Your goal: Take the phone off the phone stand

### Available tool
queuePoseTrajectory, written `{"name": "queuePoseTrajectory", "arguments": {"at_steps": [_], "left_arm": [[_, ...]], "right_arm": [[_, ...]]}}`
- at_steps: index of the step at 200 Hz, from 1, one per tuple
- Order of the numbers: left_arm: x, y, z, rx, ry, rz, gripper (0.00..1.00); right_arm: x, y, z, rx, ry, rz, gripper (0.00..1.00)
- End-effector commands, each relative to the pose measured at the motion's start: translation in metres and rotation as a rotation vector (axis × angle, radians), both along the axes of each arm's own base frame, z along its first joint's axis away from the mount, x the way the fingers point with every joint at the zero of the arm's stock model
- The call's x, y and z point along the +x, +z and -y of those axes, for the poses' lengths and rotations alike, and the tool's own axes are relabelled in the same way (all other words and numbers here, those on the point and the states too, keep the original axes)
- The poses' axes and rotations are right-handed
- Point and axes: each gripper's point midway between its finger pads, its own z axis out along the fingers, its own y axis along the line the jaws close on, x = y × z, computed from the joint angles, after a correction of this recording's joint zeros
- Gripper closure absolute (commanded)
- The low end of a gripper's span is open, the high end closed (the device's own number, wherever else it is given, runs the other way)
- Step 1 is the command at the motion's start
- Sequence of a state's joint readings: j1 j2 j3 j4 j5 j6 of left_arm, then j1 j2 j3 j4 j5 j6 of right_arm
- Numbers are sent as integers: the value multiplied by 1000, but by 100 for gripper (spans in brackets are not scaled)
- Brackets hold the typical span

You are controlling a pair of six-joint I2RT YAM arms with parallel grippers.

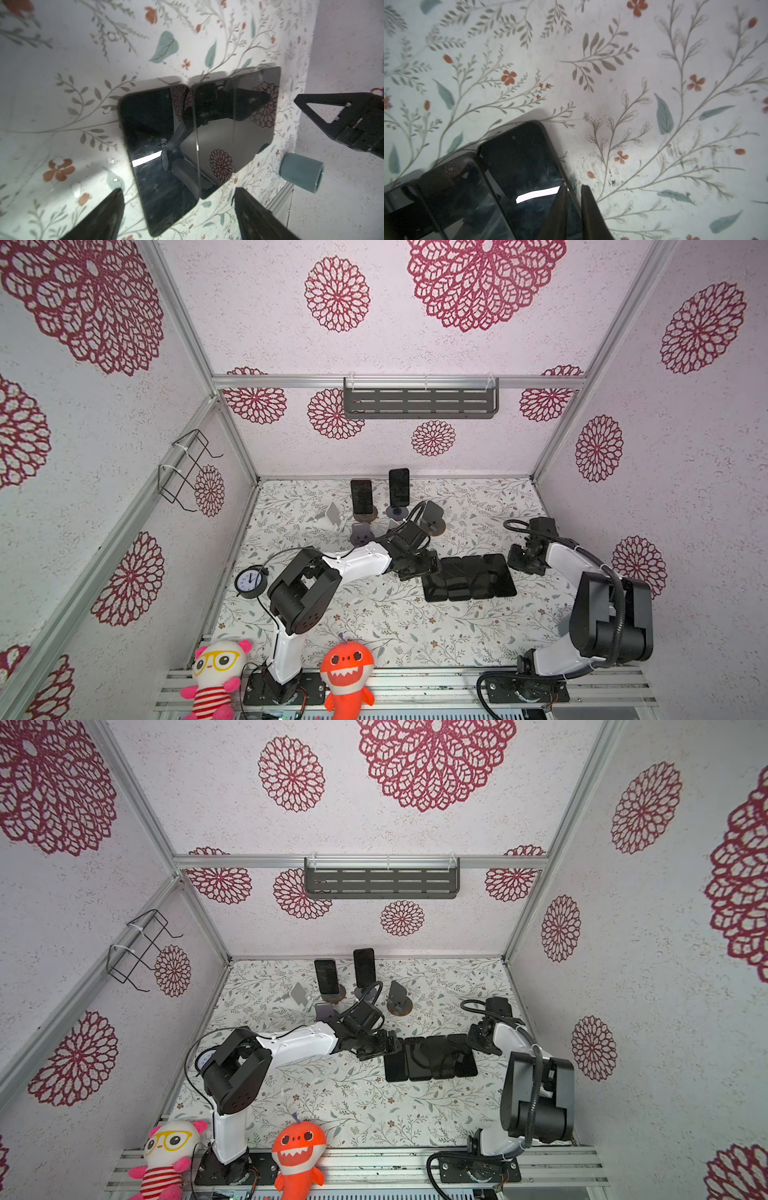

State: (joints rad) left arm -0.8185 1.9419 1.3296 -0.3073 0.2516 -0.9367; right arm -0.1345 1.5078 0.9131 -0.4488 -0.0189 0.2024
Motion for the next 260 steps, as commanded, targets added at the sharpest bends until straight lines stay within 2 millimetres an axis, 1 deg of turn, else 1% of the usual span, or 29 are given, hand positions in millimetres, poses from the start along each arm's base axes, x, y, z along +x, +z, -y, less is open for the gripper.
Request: {"name": "queuePoseTrajectory", "arguments": {"at_steps": [1,18,24,33,55,71,92,114,128,140,149,157,168,185,197,217,237,247,260], "left_arm": [[4,49,6,-35,-67,175,13],[6,77,5,-61,-98,280,13],[8,87,3,-69,-97,316,14],[11,101,-2,-66,-99,377,14],[22,135,-21,-44,-77,489,15],[34,152,-43,-40,-43,526,17],[54,172,-83,-13,21,575,19],[75,186,-130,53,96,615,19],[84,191,-157,89,146,618,19],[88,196,-173,99,174,629,20],[88,199,-183,96,191,641,21],[88,199,-189,84,199,647,22],[86,196,-195,61,208,642,23],[79,190,-199,26,200,628,23],[74,182,-203,29,203,612,22],[62,174,-203,9,179,607,21],[49,168,-202,-34,162,602,21],[43,167,-201,-53,149,603,21],[36,166,-200,-71,138,603,21]], "right_arm": [[9,36,-9,33,31,94,70],[12,55,-17,59,60,159,51],[13,62,-19,70,68,182,46],[14,71,-22,82,79,212,43],[15,97,-34,127,122,287,40],[14,115,-43,160,159,341,40],[9,137,-53,176,224,406,41],[4,148,-60,195,261,422,41],[2,155,-69,229,291,427,42],[3,164,-81,247,333,442,43],[5,171,-92,245,377,455,44],[8,178,-106,234,435,464,44],[13,184,-125,207,512,471,45],[26,195,-153,196,615,489,46],[38,202,-169,209,659,501,47],[60,210,-194,219,735,544,48],[80,215,-219,264,822,584,48],[88,220,-233,304,882,615,48],[97,221,-252,369,985,645,48]]}}
